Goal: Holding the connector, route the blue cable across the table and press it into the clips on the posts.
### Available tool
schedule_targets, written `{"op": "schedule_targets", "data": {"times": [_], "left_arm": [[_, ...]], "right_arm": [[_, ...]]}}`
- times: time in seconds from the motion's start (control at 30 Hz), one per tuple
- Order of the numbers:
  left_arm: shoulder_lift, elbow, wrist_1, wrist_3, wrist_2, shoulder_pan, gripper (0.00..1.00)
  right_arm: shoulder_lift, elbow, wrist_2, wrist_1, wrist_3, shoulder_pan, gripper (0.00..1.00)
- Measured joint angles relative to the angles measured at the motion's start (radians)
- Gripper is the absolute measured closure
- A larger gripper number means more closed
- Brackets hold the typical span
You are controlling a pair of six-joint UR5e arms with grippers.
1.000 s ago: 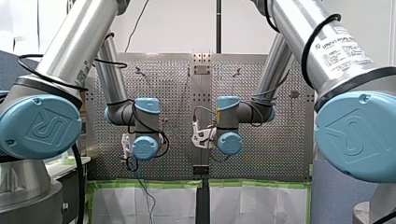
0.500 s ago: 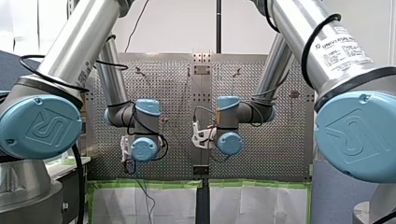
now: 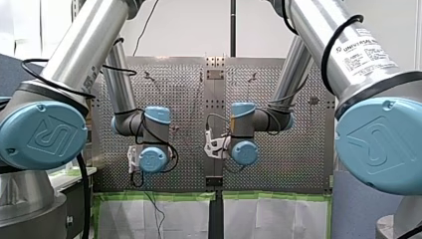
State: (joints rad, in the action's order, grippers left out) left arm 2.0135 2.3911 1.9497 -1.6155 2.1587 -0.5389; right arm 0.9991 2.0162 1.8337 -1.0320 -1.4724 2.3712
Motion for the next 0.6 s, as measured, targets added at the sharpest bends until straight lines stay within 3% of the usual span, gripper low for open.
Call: {"op": "schedule_targets", "data": {"times": [0.13,0.27,0.43,0.6], "left_arm": [[-0.027,0.0,0.027,0.015,0.021,0.026,1.0],[-0.055,0.0,0.052,0.019,0.028,0.048,1.0],[-0.067,0.0,0.062,0.02,0.029,0.055,1.0],[-0.068,0.0,0.063,0.02,0.029,0.055,1.0]], "right_arm": [[-0.025,-0.016,0.025,0.025,0.024,0.021,1.0],[-0.059,-0.021,0.056,0.059,0.037,0.028,1.0],[-0.109,-0.022,0.069,0.104,0.04,0.03,1.0],[-0.127,-0.023,0.07,0.115,0.041,0.03,1.0]]}}
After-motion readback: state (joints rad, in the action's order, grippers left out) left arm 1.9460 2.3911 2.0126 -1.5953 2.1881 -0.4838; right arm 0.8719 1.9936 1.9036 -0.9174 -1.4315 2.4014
